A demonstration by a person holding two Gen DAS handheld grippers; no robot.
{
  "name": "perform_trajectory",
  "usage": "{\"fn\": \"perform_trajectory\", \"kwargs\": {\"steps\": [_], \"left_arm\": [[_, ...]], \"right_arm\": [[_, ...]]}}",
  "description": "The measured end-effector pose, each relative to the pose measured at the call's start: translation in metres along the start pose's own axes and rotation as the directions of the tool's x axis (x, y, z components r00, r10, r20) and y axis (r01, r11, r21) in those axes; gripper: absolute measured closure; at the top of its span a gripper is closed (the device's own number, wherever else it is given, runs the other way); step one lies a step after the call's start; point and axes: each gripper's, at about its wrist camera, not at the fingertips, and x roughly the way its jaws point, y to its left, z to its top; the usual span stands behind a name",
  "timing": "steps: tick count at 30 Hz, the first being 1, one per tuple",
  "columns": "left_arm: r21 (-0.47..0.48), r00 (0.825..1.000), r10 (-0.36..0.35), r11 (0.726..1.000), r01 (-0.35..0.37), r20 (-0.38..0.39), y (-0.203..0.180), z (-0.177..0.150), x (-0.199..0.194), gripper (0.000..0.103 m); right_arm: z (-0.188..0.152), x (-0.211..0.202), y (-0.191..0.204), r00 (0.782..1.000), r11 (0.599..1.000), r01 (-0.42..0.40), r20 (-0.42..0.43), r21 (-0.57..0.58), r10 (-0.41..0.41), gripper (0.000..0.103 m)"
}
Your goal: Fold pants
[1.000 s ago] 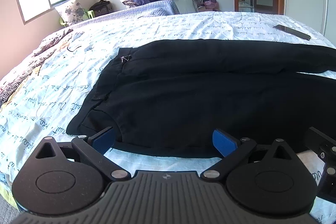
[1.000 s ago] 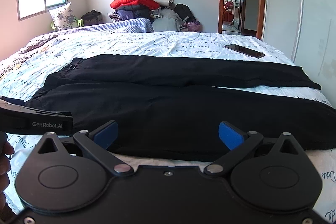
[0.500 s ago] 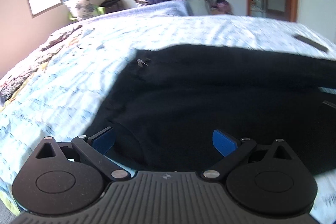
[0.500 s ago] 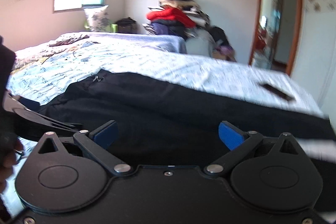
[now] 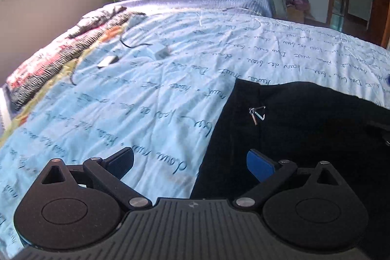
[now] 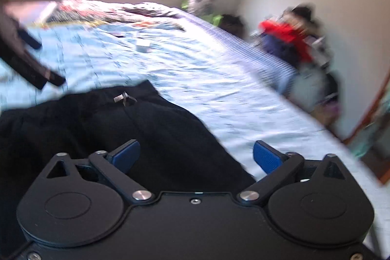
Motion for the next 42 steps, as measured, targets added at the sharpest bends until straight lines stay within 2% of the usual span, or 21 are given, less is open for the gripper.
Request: {"fn": "perform_trajectory", "kwargs": {"steps": [2, 5, 8, 12, 13, 14, 15, 16, 17, 18, 21, 24, 26, 29, 31, 33, 35, 36, 37, 39, 42], "left_arm": [[0.009, 1.0, -0.021, 1.0, 0.021, -0.016, -0.007, 0.007, 0.011, 0.003], [0.059, 1.0, -0.024, 0.998, 0.025, -0.013, -0.019, 0.019, 0.025, 0.003], [0.093, 0.999, -0.029, 0.995, 0.031, -0.018, -0.024, 0.027, 0.04, 0.003], [0.083, 0.998, -0.046, 0.995, 0.049, -0.034, -0.027, 0.032, 0.052, 0.003], [0.075, 0.998, -0.054, 0.996, 0.057, -0.043, -0.028, 0.035, 0.053, 0.003], [0.061, 0.997, -0.066, 0.996, 0.069, -0.049, -0.028, 0.038, 0.054, 0.003], [0.041, 0.995, -0.082, 0.996, 0.084, -0.054, -0.028, 0.041, 0.055, 0.003], [0.016, 0.993, -0.103, 0.994, 0.104, -0.06, -0.028, 0.045, 0.056, 0.003], [-0.014, 0.989, -0.128, 0.992, 0.127, -0.069, -0.028, 0.05, 0.058, 0.003], [-0.046, 0.985, -0.156, 0.987, 0.153, -0.078, -0.028, 0.055, 0.06, 0.003], [-0.136, 0.967, -0.234, 0.966, 0.219, -0.104, -0.031, 0.074, 0.069, 0.004], [-0.202, 0.94, -0.308, 0.94, 0.276, -0.149, -0.037, 0.093, 0.085, 0.004], [-0.243, 0.907, -0.371, 0.915, 0.321, -0.199, -0.042, 0.1, 0.098, 0.004], [-0.359, 0.836, -0.474, 0.858, 0.368, -0.277, -0.044, 0.102, 0.124, 0.009], [-0.448, 0.798, -0.527, 0.812, 0.373, -0.291, -0.04, 0.101, 0.138, 0.018], [-0.526, 0.789, -0.549, 0.773, 0.354, -0.277, -0.034, 0.098, 0.147, 0.023], [-0.563, 0.782, -0.565, 0.748, 0.351, -0.263, -0.029, 0.098, 0.151, 0.042], [-0.568, 0.772, -0.577, 0.742, 0.357, -0.267, -0.027, 0.097, 0.152, 0.06], [-0.565, 0.764, -0.584, 0.741, 0.363, -0.275, -0.028, 0.096, 0.152, 0.073], [-0.562, 0.763, -0.585, 0.742, 0.365, -0.277, -0.028, 0.092, 0.149, 0.092], [-0.582, 0.776, -0.595, 0.714, 0.389, -0.211, -0.019, 0.084, 0.133, 0.096]], "right_arm": [[0.012, 0.027, -0.016, 0.999, 0.998, -0.048, -0.016, 0.026, 0.049, 0.012], [0.019, 0.07, -0.038, 0.99, 0.992, -0.101, -0.095, 0.07, 0.107, 0.018], [0.015, 0.105, -0.051, 0.966, 0.978, -0.171, -0.174, 0.117, 0.19, 0.025], [0.009, 0.134, -0.053, 0.939, 0.969, -0.213, -0.247, 0.127, 0.239, 0.026], [0.008, 0.136, -0.053, 0.931, 0.962, -0.233, -0.255, 0.143, 0.263, 0.033], [0.007, 0.135, -0.052, 0.923, 0.953, -0.261, -0.25, 0.151, 0.292, 0.052], [0.009, 0.13, -0.05, 0.923, 0.952, -0.272, -0.241, 0.138, 0.298, 0.06], [0.01, 0.123, -0.042, 0.935, 0.963, -0.254, -0.231, 0.089, 0.268, 0.072], [0.011, 0.118, -0.035, 0.947, 0.973, -0.229, -0.227, 0.024, 0.228, 0.088], [0.011, 0.11, -0.027, 0.956, 0.977, -0.213, -0.213, -0.033, 0.201, 0.088], [0.008, 0.086, -0.002, 0.976, 0.973, -0.167, -0.166, -0.161, 0.14, 0.088], [0.005, 0.066, 0.021, 0.988, 0.951, -0.124, -0.128, -0.282, 0.091, 0.088], [0.004, 0.057, 0.031, 0.993, 0.937, -0.096, -0.102, -0.335, 0.065, 0.088], [0.006, 0.047, 0.035, 0.996, 0.93, -0.072, -0.07, -0.36, 0.05, 0.088], [0.006, 0.044, 0.034, 0.997, 0.93, -0.07, -0.058, -0.36, 0.053, 0.088], [0.004, 0.04, 0.035, 0.997, 0.926, -0.068, -0.052, -0.371, 0.053, 0.089], [0.003, 0.039, 0.036, 0.998, 0.922, -0.065, -0.046, -0.381, 0.051, 0.089], [0.001, 0.04, 0.037, 0.998, 0.921, -0.064, -0.041, -0.383, 0.052, 0.089], [0.001, 0.039, 0.036, 0.998, 0.921, -0.061, -0.035, -0.385, 0.051, 0.089], [0.0, 0.038, 0.035, 0.998, 0.923, -0.056, -0.021, -0.38, 0.052, 0.089], [-0.001, 0.034, 0.034, 0.999, 0.925, -0.036, -0.009, -0.379, 0.035, 0.089]]}}
